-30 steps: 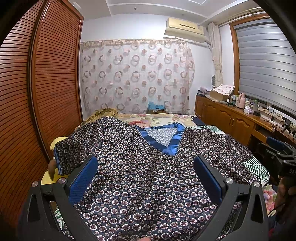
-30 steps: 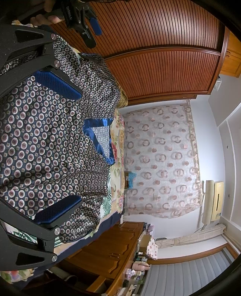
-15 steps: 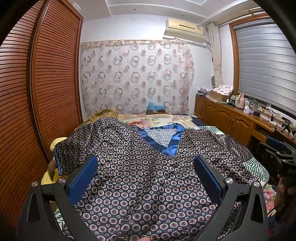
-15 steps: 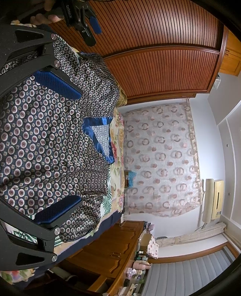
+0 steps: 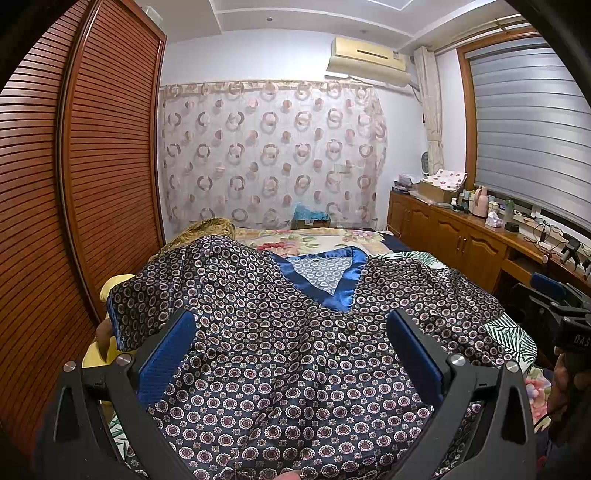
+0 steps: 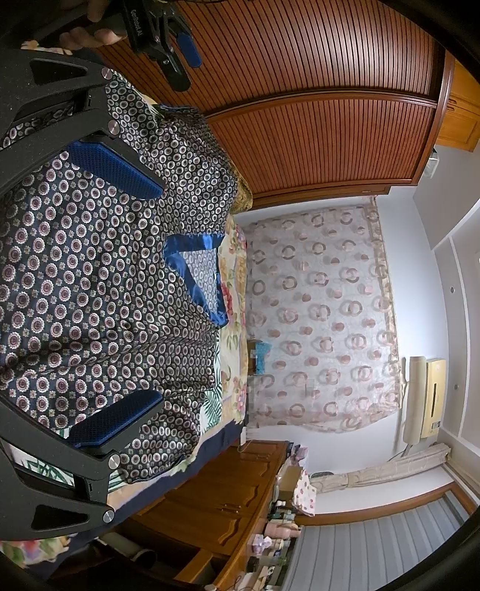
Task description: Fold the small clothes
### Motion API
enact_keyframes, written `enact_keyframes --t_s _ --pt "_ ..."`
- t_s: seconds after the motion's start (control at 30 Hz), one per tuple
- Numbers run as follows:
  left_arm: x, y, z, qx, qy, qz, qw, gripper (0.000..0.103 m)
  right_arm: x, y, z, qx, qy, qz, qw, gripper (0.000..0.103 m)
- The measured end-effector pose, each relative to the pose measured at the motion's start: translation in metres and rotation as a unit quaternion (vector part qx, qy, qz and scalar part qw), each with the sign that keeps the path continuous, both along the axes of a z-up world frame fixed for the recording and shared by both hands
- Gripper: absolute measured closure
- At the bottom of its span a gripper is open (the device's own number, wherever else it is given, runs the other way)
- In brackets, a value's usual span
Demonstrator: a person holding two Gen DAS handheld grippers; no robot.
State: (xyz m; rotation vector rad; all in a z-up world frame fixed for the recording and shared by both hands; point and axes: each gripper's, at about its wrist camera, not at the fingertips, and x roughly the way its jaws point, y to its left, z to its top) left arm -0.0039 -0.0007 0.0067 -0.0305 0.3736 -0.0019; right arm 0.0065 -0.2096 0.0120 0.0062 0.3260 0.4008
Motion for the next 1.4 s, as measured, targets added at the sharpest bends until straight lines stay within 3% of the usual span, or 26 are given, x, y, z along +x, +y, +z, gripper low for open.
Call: enact_keyframes --t_s 0.37,0.83,1.4 --pt "0.004 0.006 -0.004 -0.003 0.014 0.003 0.9999 0.000 0.005 0.003 -0.003 0.000 0.006 0.003 1.000 0.000" --pt "0.035 0.052 -0.043 0.004 0.063 0.034 0.9974 0.000 0.048 0.026 -0.020 -0.023 0.033 0.052 0.998 0.000" --pt "0.070 0.178 -0.074 -0.008 0.130 0.084 0.9879 0.000 0.120 0.099 -0.051 -0.080 0.117 0.142 0.980 0.003"
